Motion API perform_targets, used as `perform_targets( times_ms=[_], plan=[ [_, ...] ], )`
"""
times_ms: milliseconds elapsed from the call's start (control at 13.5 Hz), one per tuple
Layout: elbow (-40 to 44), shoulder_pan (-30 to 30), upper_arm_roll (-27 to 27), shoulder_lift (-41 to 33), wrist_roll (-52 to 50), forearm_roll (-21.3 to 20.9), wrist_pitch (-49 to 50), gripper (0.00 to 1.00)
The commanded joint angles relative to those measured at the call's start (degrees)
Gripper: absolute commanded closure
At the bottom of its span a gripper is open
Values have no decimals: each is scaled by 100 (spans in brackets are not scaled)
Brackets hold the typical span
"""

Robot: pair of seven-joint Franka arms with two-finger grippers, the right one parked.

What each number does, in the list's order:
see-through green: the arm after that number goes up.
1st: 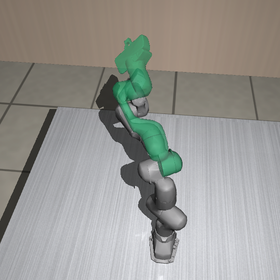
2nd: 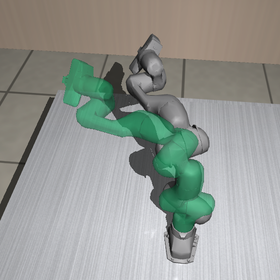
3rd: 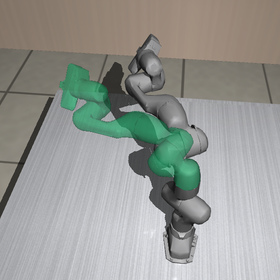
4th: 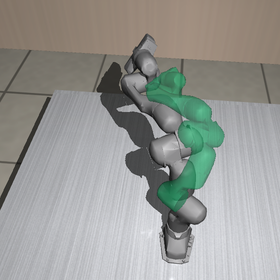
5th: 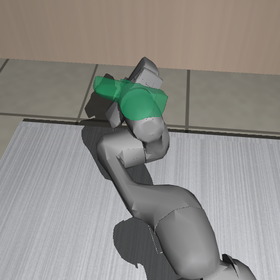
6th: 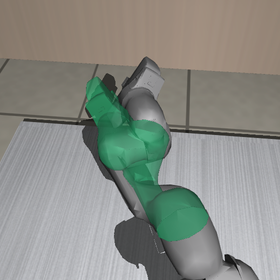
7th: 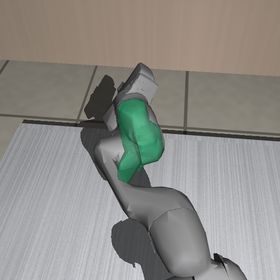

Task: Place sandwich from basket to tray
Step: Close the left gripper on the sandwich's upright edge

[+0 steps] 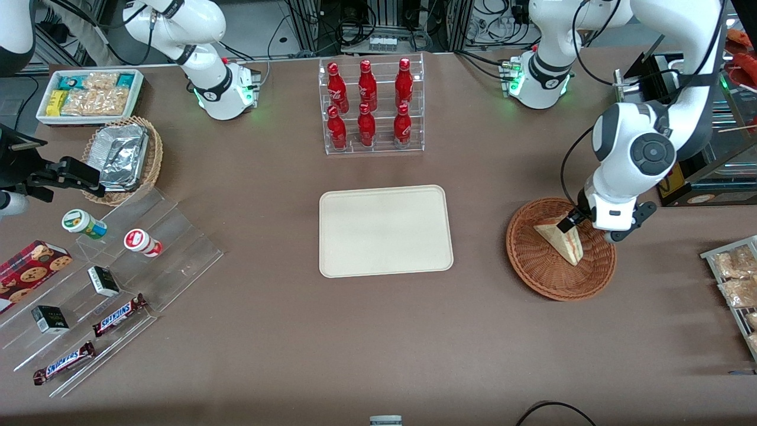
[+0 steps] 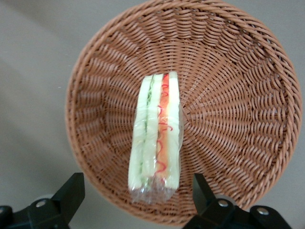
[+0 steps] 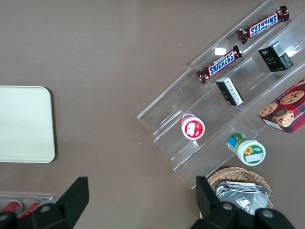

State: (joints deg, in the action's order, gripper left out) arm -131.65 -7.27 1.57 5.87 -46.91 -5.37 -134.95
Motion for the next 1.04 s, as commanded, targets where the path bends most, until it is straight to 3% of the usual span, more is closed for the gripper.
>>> perform_targets(
  times_ms=[0, 370, 519, 667, 963],
  plan=[
    [-168, -2, 10, 177, -178, -122, -453, 0],
    [-168, 15, 10, 616, -187, -122, -909, 3],
    [-107, 6, 10, 714, -448, -70, -928, 34],
    [42, -29, 1, 732, -871, -87, -893, 100],
    [665, -37, -86, 749, -855, -131, 105, 100]
  ],
)
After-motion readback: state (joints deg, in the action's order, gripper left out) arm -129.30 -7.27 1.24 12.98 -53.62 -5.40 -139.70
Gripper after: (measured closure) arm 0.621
